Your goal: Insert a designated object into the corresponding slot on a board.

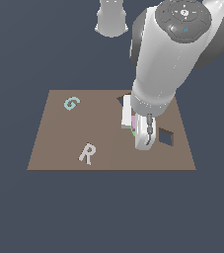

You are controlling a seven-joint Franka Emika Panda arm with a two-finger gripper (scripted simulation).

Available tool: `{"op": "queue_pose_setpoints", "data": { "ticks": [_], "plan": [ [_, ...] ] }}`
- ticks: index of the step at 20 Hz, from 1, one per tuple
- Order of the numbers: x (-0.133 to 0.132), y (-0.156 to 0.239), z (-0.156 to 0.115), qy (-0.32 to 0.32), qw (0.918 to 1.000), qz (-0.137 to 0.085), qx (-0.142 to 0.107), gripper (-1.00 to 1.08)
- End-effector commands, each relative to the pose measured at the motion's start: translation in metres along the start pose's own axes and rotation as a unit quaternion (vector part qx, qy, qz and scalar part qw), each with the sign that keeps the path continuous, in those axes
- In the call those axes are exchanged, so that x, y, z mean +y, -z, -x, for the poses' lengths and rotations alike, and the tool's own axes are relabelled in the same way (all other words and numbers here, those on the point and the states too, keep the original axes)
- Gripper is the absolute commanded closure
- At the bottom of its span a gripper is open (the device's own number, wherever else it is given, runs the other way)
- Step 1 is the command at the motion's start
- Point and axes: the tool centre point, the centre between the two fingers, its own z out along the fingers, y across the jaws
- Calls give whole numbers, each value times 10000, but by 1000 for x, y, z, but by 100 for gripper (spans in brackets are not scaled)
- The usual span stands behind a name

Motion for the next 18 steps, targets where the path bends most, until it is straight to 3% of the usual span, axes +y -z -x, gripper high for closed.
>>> {"op": "queue_pose_setpoints", "data": {
  "ticks": [1, 9, 18],
  "plan": [
    [-2, 1, 18, -293, 9996, -3, 0, 108],
    [-14, 2, 61, -986, 9951, -2, -1, 108],
    [-26, 2, 87, -1433, 9897, -2, -1, 108]
  ]
}}
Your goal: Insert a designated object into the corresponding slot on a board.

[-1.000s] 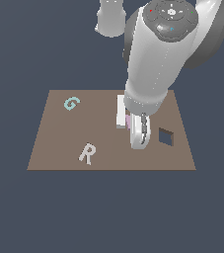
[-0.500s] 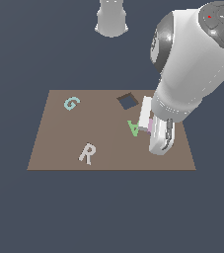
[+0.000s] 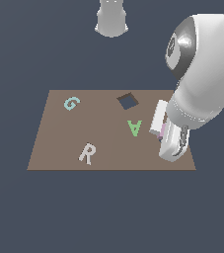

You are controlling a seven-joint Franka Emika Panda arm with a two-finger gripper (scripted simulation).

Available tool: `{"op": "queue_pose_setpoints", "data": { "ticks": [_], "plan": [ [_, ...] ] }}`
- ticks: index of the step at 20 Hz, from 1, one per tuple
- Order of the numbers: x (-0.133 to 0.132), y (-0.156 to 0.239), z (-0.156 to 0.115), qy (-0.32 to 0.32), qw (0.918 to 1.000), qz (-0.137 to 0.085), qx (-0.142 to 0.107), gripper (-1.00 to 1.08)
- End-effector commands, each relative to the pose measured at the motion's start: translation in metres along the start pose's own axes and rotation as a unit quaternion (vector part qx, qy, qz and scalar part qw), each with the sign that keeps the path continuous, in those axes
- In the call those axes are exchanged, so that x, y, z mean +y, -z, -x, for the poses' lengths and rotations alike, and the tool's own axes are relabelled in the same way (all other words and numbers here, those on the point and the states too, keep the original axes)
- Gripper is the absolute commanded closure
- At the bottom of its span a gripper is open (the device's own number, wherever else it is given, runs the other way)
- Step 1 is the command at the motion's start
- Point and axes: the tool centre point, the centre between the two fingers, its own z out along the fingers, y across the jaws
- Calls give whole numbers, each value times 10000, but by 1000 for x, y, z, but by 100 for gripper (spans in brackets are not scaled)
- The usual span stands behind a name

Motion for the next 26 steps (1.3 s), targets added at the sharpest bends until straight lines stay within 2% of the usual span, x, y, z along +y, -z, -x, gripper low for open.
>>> {"op": "queue_pose_setpoints", "data": {
  "ticks": [1, 16, 17, 26],
  "plan": [
    [-2, 0, 5, -93, 10000, -2, -1, 108],
    [-3, -10, 9, -159, 9999, 1, 1, 108],
    [-3, -10, 9, -159, 9999, 1, 1, -92],
    [-3, -10, 9, -159, 9999, 1, 1, -92]
  ]
}}
